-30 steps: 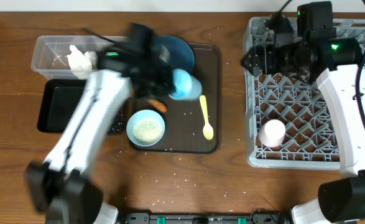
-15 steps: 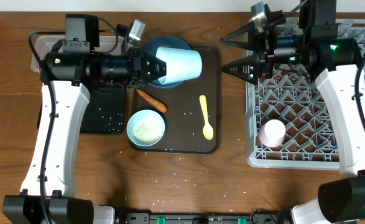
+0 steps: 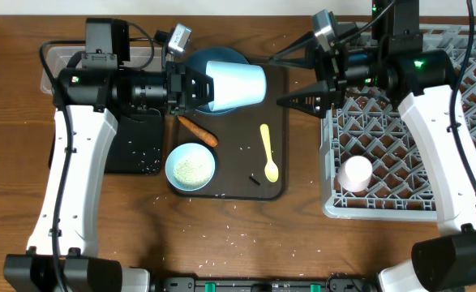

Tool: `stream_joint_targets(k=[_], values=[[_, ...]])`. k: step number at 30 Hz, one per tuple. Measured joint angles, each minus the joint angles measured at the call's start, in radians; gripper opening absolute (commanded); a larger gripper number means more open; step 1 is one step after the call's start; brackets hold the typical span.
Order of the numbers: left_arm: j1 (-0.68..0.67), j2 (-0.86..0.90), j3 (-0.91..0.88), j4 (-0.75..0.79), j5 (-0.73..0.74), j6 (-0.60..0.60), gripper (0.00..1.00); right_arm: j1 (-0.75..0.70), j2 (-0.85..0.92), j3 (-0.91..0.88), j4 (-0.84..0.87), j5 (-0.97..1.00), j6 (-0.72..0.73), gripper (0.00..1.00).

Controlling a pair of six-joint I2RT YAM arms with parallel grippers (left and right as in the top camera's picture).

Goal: Sort waste into correct bins and load items into the dishwasher rack
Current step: 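Pass the light-blue cup from the left gripper to the right gripper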

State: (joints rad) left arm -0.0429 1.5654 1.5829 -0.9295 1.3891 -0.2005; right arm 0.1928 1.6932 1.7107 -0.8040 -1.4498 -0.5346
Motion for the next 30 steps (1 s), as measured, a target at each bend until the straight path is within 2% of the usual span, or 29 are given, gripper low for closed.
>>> stream_joint_targets(k=[22,30], values=[[-0.004,0.000,0.000,0.000,-0.001,0.007,0.06,0.005,0.000,0.000,0.006,0.006,-0.035,0.89],[-0.071,0.000,0.000,0.000,-0.002,0.008,0.06,0.058,0.002,-0.002,0.068,0.005,-0.054,0.90]])
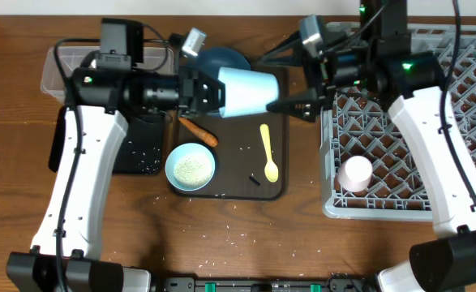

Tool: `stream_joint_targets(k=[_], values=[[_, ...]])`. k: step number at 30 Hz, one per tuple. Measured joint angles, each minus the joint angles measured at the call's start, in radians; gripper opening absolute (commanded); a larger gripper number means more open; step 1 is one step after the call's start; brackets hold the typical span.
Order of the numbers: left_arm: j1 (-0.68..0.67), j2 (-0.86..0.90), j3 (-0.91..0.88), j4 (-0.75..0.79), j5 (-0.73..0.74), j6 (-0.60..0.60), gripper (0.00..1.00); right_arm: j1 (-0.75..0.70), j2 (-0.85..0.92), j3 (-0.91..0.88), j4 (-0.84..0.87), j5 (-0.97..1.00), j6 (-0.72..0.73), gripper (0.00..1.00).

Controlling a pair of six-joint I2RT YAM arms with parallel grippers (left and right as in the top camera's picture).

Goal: Sort waste into correct bins and load items into the dishwasher rack
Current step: 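Pass the light-blue cup from the left gripper to the right gripper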

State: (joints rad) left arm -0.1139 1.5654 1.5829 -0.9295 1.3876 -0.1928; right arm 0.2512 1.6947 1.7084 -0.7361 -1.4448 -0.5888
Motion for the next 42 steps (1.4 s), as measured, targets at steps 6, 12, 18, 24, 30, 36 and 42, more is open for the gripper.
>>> stream_joint_targets(k=[6,12,18,24,30,36,42], values=[[-0.014,0.000,0.000,0.003,-0.003,0.000,0.06,0.019,0.001,-0.001,0.004,-0.006,0.000,0.89],[-0.015,0.000,0.000,0.003,-0.003,0.000,0.06,0.035,0.007,-0.001,0.006,-0.015,-0.003,0.85],[-0.019,0.000,0.000,0.011,-0.003,0.000,0.06,0.057,0.013,-0.001,0.003,-0.015,-0.010,0.82],[-0.019,0.000,0.000,0.013,-0.004,0.000,0.06,0.071,0.014,-0.002,0.000,-0.021,-0.024,0.63],[-0.017,0.000,0.000,0.015,-0.018,0.014,0.10,0.068,0.014,-0.002,-0.006,-0.013,-0.014,0.54],[-0.020,0.000,0.000,0.018,-0.006,0.010,0.27,0.067,0.014,-0.002,-0.013,-0.006,-0.016,0.49],[-0.021,0.002,0.000,0.020,-0.033,0.010,0.29,0.025,0.014,-0.002,-0.018,0.061,0.103,0.47]])
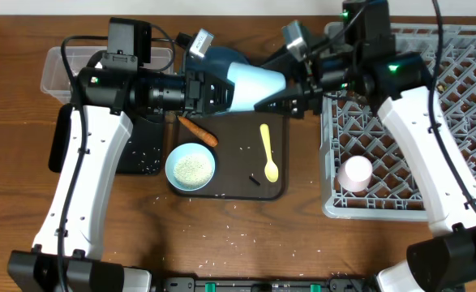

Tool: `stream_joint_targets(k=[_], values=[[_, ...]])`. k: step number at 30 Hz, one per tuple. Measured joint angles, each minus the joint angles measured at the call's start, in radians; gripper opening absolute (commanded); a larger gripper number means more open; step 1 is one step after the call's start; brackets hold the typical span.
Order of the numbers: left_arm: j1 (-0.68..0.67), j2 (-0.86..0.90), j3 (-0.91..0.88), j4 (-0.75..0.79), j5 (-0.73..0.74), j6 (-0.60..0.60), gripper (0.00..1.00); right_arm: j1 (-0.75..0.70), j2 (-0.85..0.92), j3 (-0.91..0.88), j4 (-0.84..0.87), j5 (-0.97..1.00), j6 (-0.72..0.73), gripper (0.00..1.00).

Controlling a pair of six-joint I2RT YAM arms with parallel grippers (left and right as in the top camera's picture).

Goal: Sort waste into correct bins and load items into the dishwasher rack
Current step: 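Pass the light-blue cup from the left gripper to the right gripper, then place the light-blue cup in the rack with the right gripper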

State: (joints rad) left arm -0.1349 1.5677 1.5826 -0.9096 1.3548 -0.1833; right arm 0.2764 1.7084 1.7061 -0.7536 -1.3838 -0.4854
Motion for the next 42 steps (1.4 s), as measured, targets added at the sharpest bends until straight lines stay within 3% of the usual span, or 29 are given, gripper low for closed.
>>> stream_joint_targets(k=[5,10,18,22,25,32,42], values=[[0.007,0.016,0.000,0.003,-0.076,-0.003,0.29,-0.049,-0.004,0.000,-0.085,0.150,0.158,0.46],[0.000,0.012,0.000,-0.002,-0.161,-0.002,0.29,-0.152,-0.003,-0.002,-0.213,0.499,0.326,0.45],[-0.003,0.012,0.000,-0.006,-0.435,0.000,0.29,-0.238,-0.045,-0.006,-0.469,1.011,0.556,0.47],[-0.003,0.012,-0.004,-0.006,-0.543,0.000,0.29,-0.271,-0.109,-0.006,-0.597,1.246,0.641,0.50],[-0.003,0.012,-0.009,-0.008,-0.609,0.000,0.30,-0.296,-0.143,-0.006,-0.710,1.395,0.691,0.58],[-0.004,0.012,-0.021,-0.036,-0.761,0.001,0.29,-0.394,-0.127,-0.006,-0.821,1.527,0.731,0.58],[-0.003,0.012,-0.021,-0.044,-0.851,0.001,0.29,-0.488,-0.095,-0.099,-0.742,1.496,0.711,0.57]])
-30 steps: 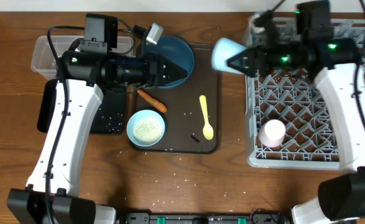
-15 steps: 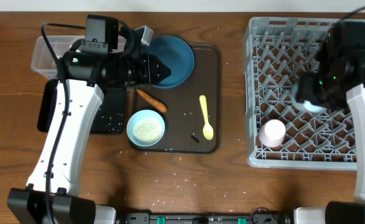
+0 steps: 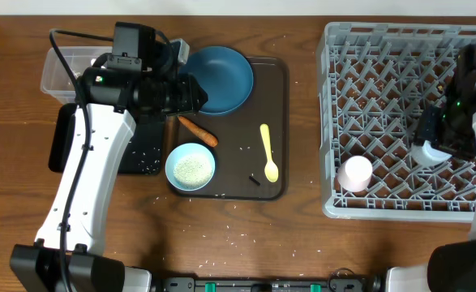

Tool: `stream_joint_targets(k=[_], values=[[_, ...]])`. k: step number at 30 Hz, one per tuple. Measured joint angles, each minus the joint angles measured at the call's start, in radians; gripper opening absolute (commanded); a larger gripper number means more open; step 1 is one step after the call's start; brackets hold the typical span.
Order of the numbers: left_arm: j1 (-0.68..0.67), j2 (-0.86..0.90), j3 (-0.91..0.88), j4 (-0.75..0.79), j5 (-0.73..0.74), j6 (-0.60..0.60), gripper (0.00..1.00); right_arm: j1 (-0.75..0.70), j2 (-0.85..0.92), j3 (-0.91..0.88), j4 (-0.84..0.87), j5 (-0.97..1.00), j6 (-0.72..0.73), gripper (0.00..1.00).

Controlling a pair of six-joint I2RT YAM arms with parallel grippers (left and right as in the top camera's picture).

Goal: Sort waste into correct bins and load items into the dishwasher rack
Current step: 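Place the light-blue cup in the rack with the right gripper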

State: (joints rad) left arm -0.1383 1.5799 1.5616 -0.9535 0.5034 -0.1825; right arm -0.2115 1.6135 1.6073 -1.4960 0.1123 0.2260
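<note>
A grey dishwasher rack [image 3: 383, 49] fills the right side, with a white cup [image 3: 355, 173] in its front left corner. My right gripper [image 3: 434, 144] hangs over the rack's right half, mostly hidden under its own arm, and the pale rim of the light blue cup [image 3: 424, 152] shows at its fingers. My left gripper [image 3: 195, 93] sits at the left edge of the blue plate [image 3: 229, 75], jaws apart and holding nothing. On the dark tray [image 3: 238, 188] lie a carrot piece [image 3: 198, 130], a yellow spoon [image 3: 268, 152] and a small bowl of rice [image 3: 190, 168].
A clear plastic container [image 3: 57, 71] stands at the back left, and a black bin [image 3: 136, 156] holding rice grains lies beside the tray under the left arm. A small black scrap [image 3: 254, 179] lies on the tray. Rice grains dot the table's front.
The light blue cup has left my left gripper and is now with my right gripper over the rack's right half. My left gripper has drawn back to the plate's left edge.
My left gripper held the light blue cup over the plate while my right gripper stood open at the rack's edge. The two then came closer, until the right fingers were at the cup's mouth. Now the cup is at the right gripper over the rack.
</note>
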Motion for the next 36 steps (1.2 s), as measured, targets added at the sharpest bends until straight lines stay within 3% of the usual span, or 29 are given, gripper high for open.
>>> stream_joint_targets(k=[21,29,36], values=[[0.000,0.000,0.000,-0.001,-0.014,0.000,0.29,-0.011,0.007,-0.307,0.315,-0.091,0.006,0.50],[0.000,0.000,0.000,-0.005,-0.014,0.000,0.29,-0.008,0.008,-0.406,0.446,-0.144,0.064,0.54],[0.000,0.000,0.000,-0.006,-0.014,0.000,0.29,-0.008,0.002,-0.414,0.455,-0.148,0.081,0.66]])
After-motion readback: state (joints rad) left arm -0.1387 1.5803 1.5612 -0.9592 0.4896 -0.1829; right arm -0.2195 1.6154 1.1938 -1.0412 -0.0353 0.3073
